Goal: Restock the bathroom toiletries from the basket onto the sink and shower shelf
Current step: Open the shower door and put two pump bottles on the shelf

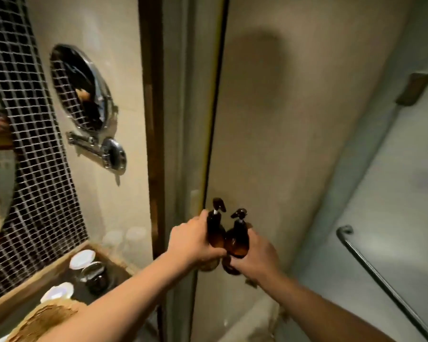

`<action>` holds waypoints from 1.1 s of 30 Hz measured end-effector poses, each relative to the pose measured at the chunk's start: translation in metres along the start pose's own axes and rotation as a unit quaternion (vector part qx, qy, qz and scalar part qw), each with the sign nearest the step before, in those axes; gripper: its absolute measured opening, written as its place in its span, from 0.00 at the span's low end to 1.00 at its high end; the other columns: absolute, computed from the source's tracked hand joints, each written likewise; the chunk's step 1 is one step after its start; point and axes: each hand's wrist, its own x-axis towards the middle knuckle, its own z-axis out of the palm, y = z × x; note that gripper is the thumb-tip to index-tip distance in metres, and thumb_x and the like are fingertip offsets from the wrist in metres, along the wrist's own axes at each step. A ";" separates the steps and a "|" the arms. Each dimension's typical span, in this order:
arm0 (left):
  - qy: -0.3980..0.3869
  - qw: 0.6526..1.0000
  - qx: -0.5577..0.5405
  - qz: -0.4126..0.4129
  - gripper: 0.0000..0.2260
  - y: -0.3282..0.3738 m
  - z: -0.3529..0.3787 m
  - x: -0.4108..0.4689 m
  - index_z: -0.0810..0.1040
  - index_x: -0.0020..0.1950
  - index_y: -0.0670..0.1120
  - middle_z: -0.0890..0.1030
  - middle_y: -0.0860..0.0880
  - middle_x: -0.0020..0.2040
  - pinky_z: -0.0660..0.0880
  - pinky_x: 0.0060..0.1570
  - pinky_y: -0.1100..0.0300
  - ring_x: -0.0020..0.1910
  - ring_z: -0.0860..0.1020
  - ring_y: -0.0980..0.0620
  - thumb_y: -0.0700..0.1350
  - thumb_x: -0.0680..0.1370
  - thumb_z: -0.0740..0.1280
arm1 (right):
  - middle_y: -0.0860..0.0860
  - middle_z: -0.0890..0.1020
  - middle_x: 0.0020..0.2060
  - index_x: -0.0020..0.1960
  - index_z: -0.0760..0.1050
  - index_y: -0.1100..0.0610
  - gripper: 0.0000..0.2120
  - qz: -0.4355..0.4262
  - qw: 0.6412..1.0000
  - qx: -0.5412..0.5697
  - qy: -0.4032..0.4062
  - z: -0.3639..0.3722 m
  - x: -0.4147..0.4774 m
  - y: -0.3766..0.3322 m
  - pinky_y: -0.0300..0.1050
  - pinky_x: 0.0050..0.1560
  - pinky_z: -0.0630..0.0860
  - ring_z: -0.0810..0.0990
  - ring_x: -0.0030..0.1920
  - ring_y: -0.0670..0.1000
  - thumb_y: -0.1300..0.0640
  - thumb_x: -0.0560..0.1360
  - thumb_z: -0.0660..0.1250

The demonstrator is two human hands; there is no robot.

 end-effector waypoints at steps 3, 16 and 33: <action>-0.022 0.999 -0.039 0.025 0.37 0.045 0.017 0.020 0.60 0.59 0.53 0.80 0.52 0.50 0.80 0.44 0.50 0.47 0.82 0.45 0.70 0.60 0.69 | 0.41 0.82 0.49 0.60 0.68 0.39 0.32 0.026 0.998 0.025 0.044 -0.037 -0.002 0.033 0.44 0.48 0.80 0.81 0.49 0.43 0.34 0.60 0.76; 0.009 0.987 -0.160 0.000 0.35 0.141 0.051 0.147 0.71 0.60 0.61 0.78 0.60 0.49 0.81 0.50 0.50 0.50 0.80 0.53 0.66 0.56 0.77 | 0.39 0.80 0.47 0.60 0.69 0.38 0.31 0.038 0.977 0.137 0.156 -0.090 0.080 0.130 0.42 0.50 0.79 0.80 0.49 0.42 0.35 0.62 0.77; 0.137 0.969 -0.160 -0.127 0.29 0.134 0.102 0.334 0.66 0.55 0.61 0.79 0.57 0.48 0.76 0.41 0.55 0.47 0.81 0.48 0.55 0.61 0.80 | 0.40 0.79 0.47 0.58 0.70 0.40 0.28 -0.031 0.982 0.128 0.139 -0.083 0.298 0.175 0.45 0.48 0.80 0.80 0.48 0.45 0.36 0.62 0.76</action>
